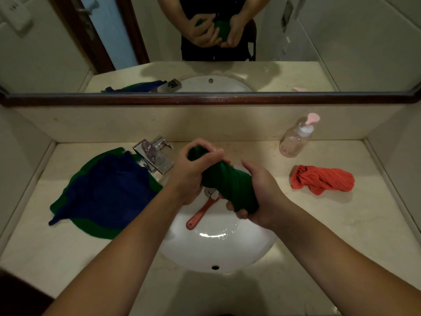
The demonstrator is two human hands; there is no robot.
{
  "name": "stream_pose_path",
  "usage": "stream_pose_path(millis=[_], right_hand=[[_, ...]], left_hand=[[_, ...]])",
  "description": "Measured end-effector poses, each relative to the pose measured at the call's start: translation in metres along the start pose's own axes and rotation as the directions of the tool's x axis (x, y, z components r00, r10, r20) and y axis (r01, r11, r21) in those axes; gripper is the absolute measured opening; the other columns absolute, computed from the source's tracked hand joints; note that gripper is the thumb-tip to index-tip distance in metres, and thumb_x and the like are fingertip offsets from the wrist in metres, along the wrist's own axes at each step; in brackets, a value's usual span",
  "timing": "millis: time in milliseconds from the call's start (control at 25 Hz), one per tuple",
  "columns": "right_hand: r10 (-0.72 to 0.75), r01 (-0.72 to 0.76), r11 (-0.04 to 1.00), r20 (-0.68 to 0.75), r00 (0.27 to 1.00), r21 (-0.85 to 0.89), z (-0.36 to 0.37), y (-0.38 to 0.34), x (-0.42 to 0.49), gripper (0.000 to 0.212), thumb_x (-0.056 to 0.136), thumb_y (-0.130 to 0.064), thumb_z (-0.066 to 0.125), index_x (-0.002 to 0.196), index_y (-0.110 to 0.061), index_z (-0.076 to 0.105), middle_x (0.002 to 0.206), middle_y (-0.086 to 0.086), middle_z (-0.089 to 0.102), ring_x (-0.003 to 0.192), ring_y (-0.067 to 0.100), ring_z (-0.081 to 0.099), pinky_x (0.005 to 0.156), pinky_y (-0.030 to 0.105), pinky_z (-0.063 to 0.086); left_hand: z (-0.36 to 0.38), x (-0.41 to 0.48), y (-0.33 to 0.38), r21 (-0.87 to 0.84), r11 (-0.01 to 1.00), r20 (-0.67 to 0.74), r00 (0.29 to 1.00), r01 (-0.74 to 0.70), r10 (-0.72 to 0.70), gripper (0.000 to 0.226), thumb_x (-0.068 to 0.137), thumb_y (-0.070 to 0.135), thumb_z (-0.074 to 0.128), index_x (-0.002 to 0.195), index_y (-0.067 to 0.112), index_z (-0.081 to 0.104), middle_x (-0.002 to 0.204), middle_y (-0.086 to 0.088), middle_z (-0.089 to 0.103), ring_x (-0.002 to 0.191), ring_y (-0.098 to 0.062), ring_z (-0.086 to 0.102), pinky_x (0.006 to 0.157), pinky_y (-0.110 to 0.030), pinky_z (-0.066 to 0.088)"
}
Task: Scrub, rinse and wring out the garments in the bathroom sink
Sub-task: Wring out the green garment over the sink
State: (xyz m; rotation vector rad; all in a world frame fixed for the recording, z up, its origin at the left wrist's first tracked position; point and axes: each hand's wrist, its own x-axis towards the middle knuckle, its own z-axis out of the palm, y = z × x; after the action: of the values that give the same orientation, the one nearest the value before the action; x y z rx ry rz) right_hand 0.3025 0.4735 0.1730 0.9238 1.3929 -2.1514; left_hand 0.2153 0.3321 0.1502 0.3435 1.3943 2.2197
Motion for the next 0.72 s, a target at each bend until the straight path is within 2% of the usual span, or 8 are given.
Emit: stream_pose_path(millis=[80, 120, 200, 240, 320, 440, 560, 720], right_hand=[[-0.183, 0.14, 0.955, -0.147, 0.972, -0.263, 0.002, -0.001, 0.007, 0.055, 0.106, -0.054, 0.038, 0.106, -0.005, 0.064, 0.068, 0.011, 0.067, 0.054, 0.024, 0.06, 0.043, 0.026, 0.041], [-0.297, 0.194, 0.87, -0.167, 0.94, -0.453, 0.003, -0.003, 0.011, 0.048, 0.107, -0.05, 0.037, 0.099, -0.01, 0.062, 0.064, 0.007, 0.063, 0.052, 0.02, 0.059, 0.045, 0.026, 0.043], [-0.513, 0.289, 0.603, -0.084, 0.854, -0.743, 0.001, -0.007, 0.016, 0.039, 0.109, -0.042, 0.035, 0.087, -0.018, 0.057, 0.061, 0.002, 0.055, 0.046, 0.007, 0.052, 0.045, 0.021, 0.04], [-0.597, 0.332, 0.479, -0.024, 0.802, -0.812, 0.001, -0.009, 0.016, 0.04, 0.109, -0.038, 0.036, 0.08, -0.018, 0.055, 0.059, 0.0, 0.052, 0.045, 0.004, 0.052, 0.043, 0.012, 0.033], [-0.704, 0.382, 0.326, 0.048, 0.709, -0.865, -0.001, -0.013, 0.017, 0.047, 0.11, -0.033, 0.038, 0.067, -0.022, 0.052, 0.054, -0.002, 0.048, 0.047, -0.005, 0.052, 0.042, 0.01, 0.034], [-0.754, 0.389, 0.141, 0.157, 0.638, -0.91, -0.003, -0.017, 0.021, 0.05, 0.11, -0.029, 0.039, 0.06, -0.031, 0.043, 0.051, -0.006, 0.045, 0.05, -0.007, 0.052, 0.045, 0.009, 0.034], [-0.79, 0.423, 0.093, 0.192, 0.582, -0.901, -0.012, -0.017, 0.029, 0.052, 0.11, -0.026, 0.04, 0.058, -0.026, 0.046, 0.049, -0.007, 0.044, 0.043, 0.008, 0.047, 0.046, 0.012, 0.032], [-0.832, 0.494, -0.012, 0.283, 0.477, -0.869, -0.021, -0.019, 0.043, 0.051, 0.107, -0.03, 0.036, 0.063, -0.016, 0.059, 0.05, -0.001, 0.047, 0.044, 0.013, 0.047, 0.049, 0.025, 0.034]], left_hand=[[0.008, -0.002, -0.006, 0.049, 0.998, -0.167, 0.985, -0.026, 0.034, 0.017, 0.074, 0.022, 0.084, 0.08, 0.016, 0.069, 0.081, -0.011, 0.066, 0.081, -0.035, 0.068, 0.084, -0.056, 0.058], [0.012, -0.003, -0.007, 0.08, 0.996, -0.228, 0.972, -0.044, 0.061, 0.017, 0.075, 0.023, 0.087, 0.084, 0.018, 0.073, 0.084, -0.011, 0.067, 0.08, -0.032, 0.068, 0.081, -0.052, 0.059], [0.019, -0.002, -0.006, 0.143, 0.987, -0.298, 0.948, -0.073, 0.113, 0.019, 0.081, 0.019, 0.083, 0.097, 0.024, 0.076, 0.09, -0.011, 0.069, 0.081, -0.028, 0.068, 0.08, -0.048, 0.061], [0.022, 0.0, -0.006, 0.168, 0.982, -0.32, 0.938, -0.083, 0.134, 0.022, 0.084, 0.015, 0.08, 0.102, 0.027, 0.076, 0.09, -0.012, 0.069, 0.081, -0.027, 0.068, 0.082, -0.047, 0.061], [0.03, 0.001, -0.006, 0.201, 0.976, -0.379, 0.913, -0.078, 0.151, 0.025, 0.088, 0.007, 0.074, 0.102, 0.028, 0.074, 0.084, -0.01, 0.069, 0.078, -0.024, 0.067, 0.083, -0.048, 0.061], [0.044, 0.001, -0.006, 0.179, 0.984, -0.511, 0.854, -0.012, 0.103, 0.021, 0.087, 0.001, 0.07, 0.089, 0.023, 0.071, 0.085, -0.003, 0.068, 0.073, -0.015, 0.068, 0.079, -0.05, 0.062], [0.053, 0.004, -0.007, 0.078, 0.996, -0.608, 0.794, 0.044, 0.013, 0.023, 0.086, -0.002, 0.068, 0.083, 0.021, 0.066, 0.092, -0.005, 0.066, 0.076, -0.017, 0.068, 0.076, -0.043, 0.063], [0.058, 0.013, -0.01, -0.013, 1.0, -0.689, 0.725, 0.019, -0.023, 0.025, 0.083, -0.005, 0.065, 0.082, 0.021, 0.064, 0.092, -0.011, 0.068, 0.073, -0.02, 0.068, 0.076, -0.042, 0.062]])
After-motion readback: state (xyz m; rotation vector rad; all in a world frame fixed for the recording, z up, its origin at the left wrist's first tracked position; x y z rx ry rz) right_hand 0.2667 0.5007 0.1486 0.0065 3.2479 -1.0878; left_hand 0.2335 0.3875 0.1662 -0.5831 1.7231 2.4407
